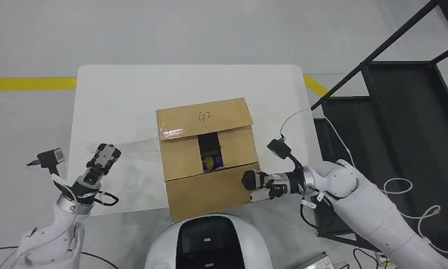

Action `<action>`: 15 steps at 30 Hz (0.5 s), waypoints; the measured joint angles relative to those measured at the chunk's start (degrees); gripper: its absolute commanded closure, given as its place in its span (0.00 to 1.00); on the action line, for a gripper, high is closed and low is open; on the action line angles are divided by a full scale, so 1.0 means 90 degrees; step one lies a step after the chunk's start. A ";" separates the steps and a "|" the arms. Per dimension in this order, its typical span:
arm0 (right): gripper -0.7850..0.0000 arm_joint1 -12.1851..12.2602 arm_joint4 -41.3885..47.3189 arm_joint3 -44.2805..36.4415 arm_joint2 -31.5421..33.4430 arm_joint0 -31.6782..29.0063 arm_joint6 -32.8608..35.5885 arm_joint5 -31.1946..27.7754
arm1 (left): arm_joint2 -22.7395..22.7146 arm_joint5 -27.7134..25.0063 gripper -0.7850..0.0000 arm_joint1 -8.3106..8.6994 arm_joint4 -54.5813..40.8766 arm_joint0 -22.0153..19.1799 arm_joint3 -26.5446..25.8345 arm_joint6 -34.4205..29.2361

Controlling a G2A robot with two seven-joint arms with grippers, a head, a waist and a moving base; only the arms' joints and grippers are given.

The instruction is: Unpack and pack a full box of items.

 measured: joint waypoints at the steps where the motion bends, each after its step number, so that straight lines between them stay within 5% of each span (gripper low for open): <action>1: 0.00 0.0023 0.0239 0.0019 0.0093 -0.0017 0.0127 0.0026 | 0.0002 0.0011 0.00 0.0015 -0.0008 -0.0023 -0.0035 -0.0166; 7: 0.00 0.0106 0.1451 0.0053 0.0523 -0.0110 0.0494 0.0325 | 0.0108 0.0493 0.00 0.0129 -0.0745 -0.0365 -0.0213 -0.1556; 15: 0.00 0.0107 0.1552 0.0046 0.0537 -0.0120 0.0511 0.0341 | 0.0360 0.2170 0.00 0.0269 -0.1599 -0.1076 -0.0117 -0.3180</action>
